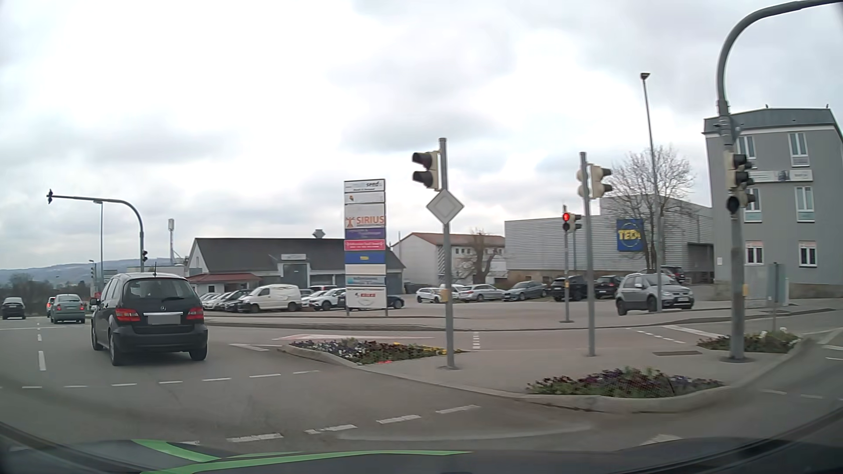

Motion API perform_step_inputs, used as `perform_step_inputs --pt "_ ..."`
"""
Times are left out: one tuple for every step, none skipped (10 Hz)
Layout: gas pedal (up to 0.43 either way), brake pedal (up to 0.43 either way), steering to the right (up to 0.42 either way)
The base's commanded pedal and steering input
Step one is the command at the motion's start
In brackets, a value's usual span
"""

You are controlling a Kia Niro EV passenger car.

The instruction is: Follow the waypoints while adhering to traffic rules and regulations

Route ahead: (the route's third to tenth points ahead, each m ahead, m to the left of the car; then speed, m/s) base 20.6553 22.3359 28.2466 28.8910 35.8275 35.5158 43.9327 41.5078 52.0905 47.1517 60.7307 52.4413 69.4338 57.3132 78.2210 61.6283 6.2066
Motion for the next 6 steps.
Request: perform_step_inputs --pt "0.0 0.0 -0.356" --pt "0.0 0.0 -0.356" --pt "0.067 0.0 -0.356" --pt "0.079 0.0 -0.352" --pt "0.079 0.0 -0.351" --pt "0.079 0.0 -0.349"
